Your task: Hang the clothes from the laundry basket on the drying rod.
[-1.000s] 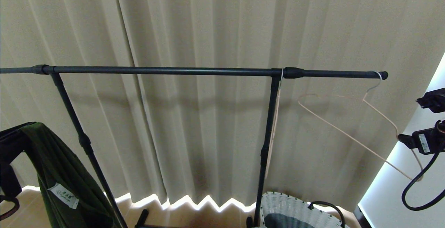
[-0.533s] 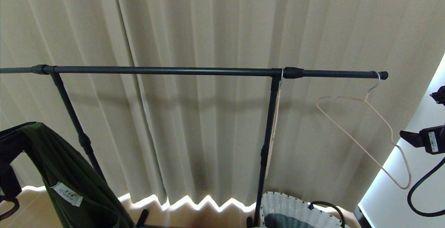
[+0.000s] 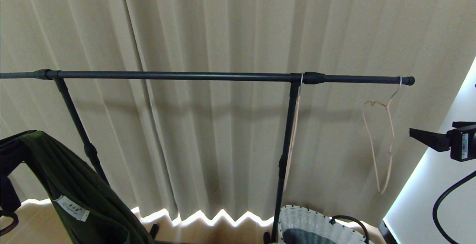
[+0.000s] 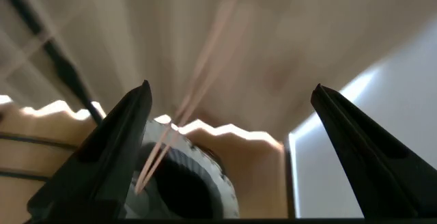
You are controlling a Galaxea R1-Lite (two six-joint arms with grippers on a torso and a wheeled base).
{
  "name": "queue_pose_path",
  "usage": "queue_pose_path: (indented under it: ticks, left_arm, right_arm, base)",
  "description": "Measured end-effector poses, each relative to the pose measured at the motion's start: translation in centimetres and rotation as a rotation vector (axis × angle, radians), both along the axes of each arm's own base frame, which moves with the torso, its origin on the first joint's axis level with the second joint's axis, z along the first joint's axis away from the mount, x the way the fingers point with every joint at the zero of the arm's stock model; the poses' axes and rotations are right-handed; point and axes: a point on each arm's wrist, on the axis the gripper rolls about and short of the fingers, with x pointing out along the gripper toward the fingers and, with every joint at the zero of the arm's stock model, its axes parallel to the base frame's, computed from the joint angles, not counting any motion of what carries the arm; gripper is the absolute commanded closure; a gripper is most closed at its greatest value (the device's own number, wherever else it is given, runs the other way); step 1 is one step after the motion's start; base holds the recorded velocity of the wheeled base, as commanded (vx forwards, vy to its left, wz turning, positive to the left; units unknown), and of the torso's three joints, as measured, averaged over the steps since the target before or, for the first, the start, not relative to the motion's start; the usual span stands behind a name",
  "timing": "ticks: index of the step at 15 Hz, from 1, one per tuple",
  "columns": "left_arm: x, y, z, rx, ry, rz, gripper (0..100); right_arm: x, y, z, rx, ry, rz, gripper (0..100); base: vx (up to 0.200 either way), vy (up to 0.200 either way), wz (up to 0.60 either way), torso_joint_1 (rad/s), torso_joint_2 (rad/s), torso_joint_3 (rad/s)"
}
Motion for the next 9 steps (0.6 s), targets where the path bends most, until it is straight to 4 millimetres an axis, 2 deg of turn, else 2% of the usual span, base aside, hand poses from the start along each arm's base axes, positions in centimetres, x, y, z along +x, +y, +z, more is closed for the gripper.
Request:
queue_pose_path:
  ticks: [9]
  left_arm:
    - [-0.3,0.1,0.1,0.007,-0.013,0.001,100]
  right_arm:
    - [4.9,0.4,-1.6,0.077,0.098,-0.003,0]
  base:
    - [0.0,0.0,0.0,0.0,0.0,0.0]
